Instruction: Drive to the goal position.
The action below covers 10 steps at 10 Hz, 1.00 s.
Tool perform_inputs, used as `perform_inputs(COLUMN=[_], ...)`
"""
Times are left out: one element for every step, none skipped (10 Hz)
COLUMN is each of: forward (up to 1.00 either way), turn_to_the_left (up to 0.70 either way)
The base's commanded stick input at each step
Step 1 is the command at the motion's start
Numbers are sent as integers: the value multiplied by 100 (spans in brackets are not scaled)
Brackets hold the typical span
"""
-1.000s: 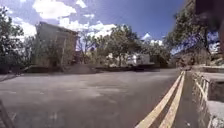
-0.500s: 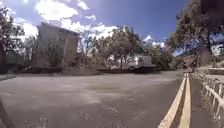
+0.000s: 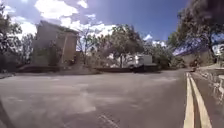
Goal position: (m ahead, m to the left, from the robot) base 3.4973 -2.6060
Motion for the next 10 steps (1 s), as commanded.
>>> perform_inputs(forward=[70, 70, 70, 70, 70, 70, 70, 70, 70, 70], turn_to_the_left=[0, -14, -29, -35, -35, -35, -35, -35, -35, -35])
